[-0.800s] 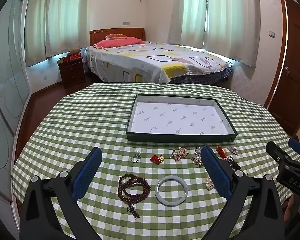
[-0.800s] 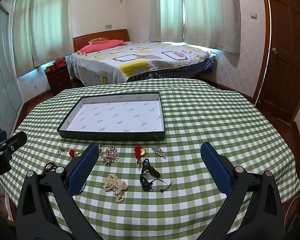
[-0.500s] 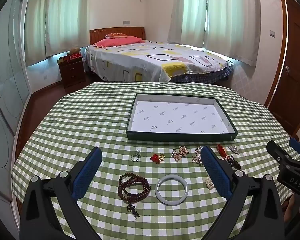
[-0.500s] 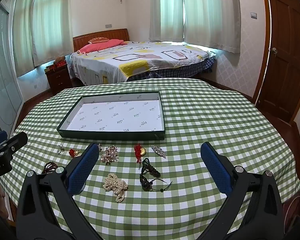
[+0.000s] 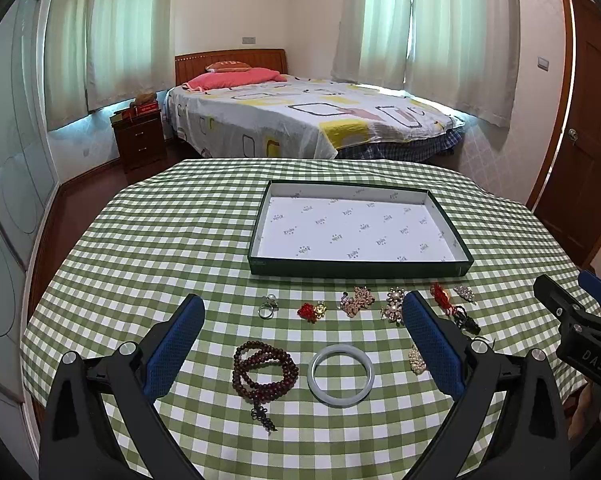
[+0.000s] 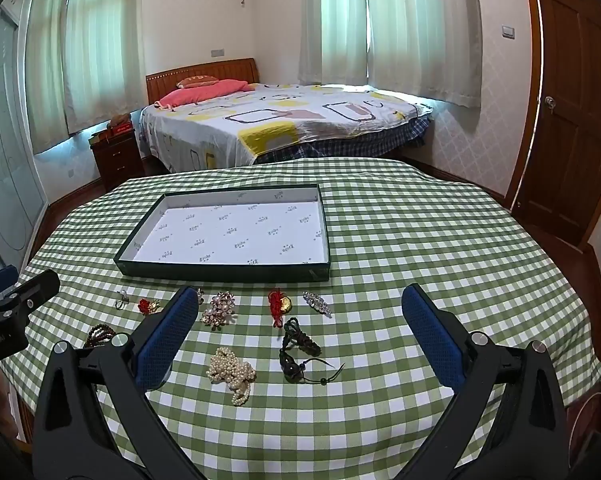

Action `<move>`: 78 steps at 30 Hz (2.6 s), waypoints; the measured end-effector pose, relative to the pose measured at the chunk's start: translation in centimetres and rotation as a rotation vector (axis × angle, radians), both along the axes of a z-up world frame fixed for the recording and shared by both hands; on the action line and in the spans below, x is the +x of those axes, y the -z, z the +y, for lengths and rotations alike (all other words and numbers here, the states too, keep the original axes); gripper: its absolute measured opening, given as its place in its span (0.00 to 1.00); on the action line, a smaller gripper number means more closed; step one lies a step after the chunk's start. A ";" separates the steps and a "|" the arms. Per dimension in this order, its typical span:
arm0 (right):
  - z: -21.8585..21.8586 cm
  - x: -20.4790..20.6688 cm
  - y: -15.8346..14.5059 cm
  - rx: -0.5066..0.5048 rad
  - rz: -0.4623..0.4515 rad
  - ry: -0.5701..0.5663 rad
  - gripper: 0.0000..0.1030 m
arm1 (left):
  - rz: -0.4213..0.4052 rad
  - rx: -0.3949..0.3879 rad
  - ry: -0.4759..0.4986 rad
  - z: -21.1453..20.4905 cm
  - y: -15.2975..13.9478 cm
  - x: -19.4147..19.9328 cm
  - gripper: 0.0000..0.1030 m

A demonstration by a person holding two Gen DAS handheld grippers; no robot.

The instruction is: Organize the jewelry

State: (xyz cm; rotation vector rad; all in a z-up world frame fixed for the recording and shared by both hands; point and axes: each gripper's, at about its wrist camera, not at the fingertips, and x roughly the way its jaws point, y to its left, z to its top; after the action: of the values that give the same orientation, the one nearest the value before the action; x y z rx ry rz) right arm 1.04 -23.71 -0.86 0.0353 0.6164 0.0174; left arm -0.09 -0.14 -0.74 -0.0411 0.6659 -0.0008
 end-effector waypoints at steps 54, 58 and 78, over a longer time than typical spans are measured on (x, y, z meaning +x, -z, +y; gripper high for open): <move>0.2 0.1 0.0 -0.003 0.001 -0.003 0.96 | 0.006 0.012 -0.014 0.4 -0.1 0.1 0.93; 0.2 0.1 0.1 -0.003 0.002 -0.003 0.96 | 0.007 0.012 -0.015 0.4 0.0 0.2 0.93; 0.7 0.5 0.7 0.000 0.020 -0.011 0.96 | 0.016 0.012 -0.010 0.6 0.3 0.2 0.93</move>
State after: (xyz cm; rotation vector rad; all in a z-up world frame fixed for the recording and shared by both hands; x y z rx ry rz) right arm 1.51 -23.03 -1.51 0.0319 0.6363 0.0278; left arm 0.13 0.41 -1.00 -0.0329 0.6817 0.0133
